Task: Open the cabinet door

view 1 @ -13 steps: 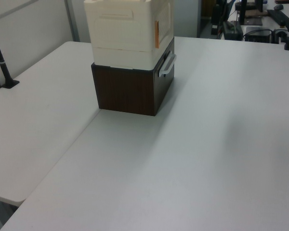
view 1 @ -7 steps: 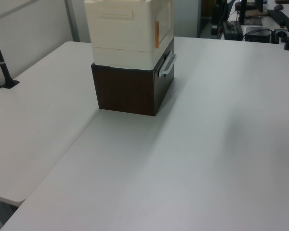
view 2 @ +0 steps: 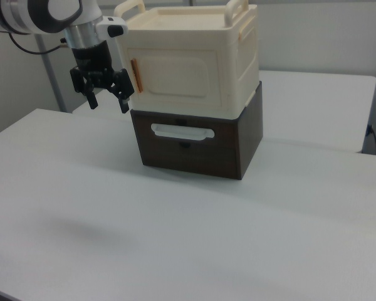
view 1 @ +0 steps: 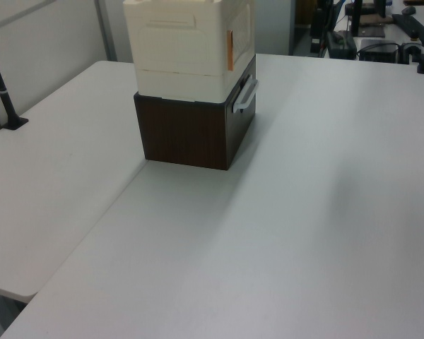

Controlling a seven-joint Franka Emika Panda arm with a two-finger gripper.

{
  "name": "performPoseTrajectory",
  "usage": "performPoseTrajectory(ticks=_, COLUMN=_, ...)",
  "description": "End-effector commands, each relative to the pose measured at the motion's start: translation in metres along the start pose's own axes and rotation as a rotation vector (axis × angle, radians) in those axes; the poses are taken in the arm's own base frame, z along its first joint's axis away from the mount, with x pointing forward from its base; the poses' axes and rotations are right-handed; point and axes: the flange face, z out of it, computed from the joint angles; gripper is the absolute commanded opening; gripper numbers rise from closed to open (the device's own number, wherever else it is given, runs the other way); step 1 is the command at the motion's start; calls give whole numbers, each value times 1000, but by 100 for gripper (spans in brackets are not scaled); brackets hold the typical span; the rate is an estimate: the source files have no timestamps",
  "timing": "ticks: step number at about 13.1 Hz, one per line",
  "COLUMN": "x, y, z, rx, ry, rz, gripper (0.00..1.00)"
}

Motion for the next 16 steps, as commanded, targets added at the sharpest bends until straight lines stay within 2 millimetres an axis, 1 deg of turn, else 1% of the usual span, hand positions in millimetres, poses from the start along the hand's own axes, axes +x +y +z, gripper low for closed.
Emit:
performPoseTrajectory(ticks=1, x=5, y=6, z=-4, rx=-17, ry=69, rz=-108, gripper=100)
performPoseTrajectory(ticks=3, x=12, y=13, z=-13, rx=-35, ry=145, rz=-220, gripper=100)
performPoseTrajectory(ticks=5, x=21, y=15, z=-21, rx=-50, ry=228, rz=-205, gripper=100)
performPoseTrajectory(ticks=6, x=26, y=15, z=-19, rx=-47, ry=253, rz=-191, gripper=100)
performPoseTrajectory(ticks=9, x=51, y=6, z=-15, rx=-35, ry=391, rz=-125, gripper=100)
performPoseTrajectory(ticks=10, x=59, y=3, z=-12, rx=-32, ry=434, rz=-117, gripper=94)
performPoseTrajectory(ticks=11, x=66, y=2, z=-7, rx=-8, ry=454, rz=-101, gripper=81)
performPoseTrajectory(ticks=12, x=72, y=1, z=-11, rx=24, ry=496, rz=-84, gripper=64)
performPoseTrajectory(ticks=13, x=74, y=0, z=-14, rx=54, ry=526, rz=-70, gripper=53)
performPoseTrajectory(ticks=14, x=74, y=-1, z=-16, rx=74, ry=536, rz=-60, gripper=47)
performPoseTrajectory(ticks=16, x=77, y=-9, z=-18, rx=81, ry=565, rz=-64, gripper=44)
